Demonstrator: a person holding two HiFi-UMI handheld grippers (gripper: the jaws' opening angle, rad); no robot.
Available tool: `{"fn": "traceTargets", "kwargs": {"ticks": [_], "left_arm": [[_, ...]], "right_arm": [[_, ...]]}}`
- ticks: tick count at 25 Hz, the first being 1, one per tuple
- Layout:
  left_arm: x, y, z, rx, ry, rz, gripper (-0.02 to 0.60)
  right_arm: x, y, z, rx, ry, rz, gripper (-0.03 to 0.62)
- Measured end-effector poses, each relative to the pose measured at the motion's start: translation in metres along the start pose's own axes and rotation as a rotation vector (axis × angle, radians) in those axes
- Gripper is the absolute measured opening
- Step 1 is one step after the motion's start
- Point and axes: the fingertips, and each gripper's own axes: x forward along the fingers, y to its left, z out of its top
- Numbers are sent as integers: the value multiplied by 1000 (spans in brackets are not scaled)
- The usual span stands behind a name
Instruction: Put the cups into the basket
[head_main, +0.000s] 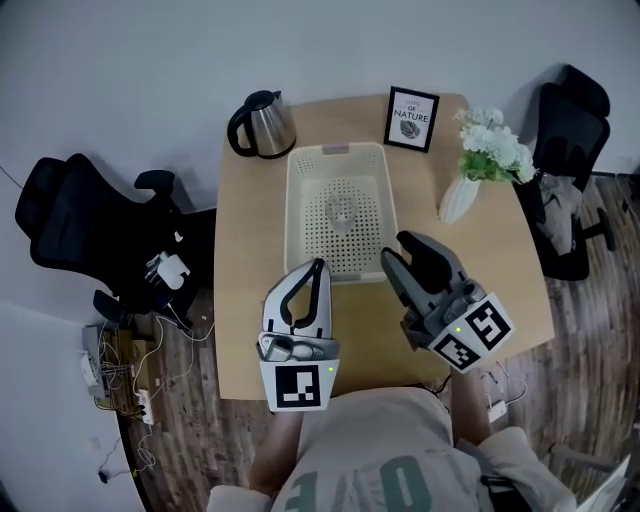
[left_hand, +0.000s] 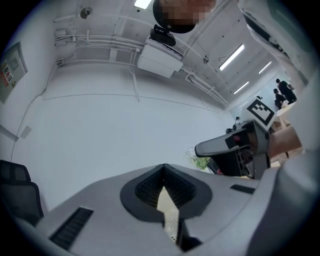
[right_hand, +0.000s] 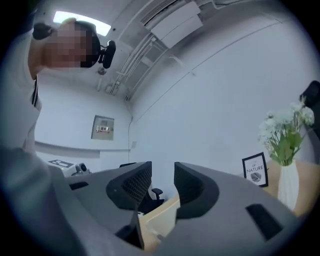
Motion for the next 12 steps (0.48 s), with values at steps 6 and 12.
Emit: {"fn": "traceTargets", "kwargs": {"ticks": [6, 12], "left_arm": [[1, -8, -10, -150, -14, 42, 9], [5, -15, -11, -170, -22, 45, 9]], "right_arm": [[-17, -2, -18, 108, -38, -92, 31], [-29, -12, -43, -48, 74, -253, -2]]}}
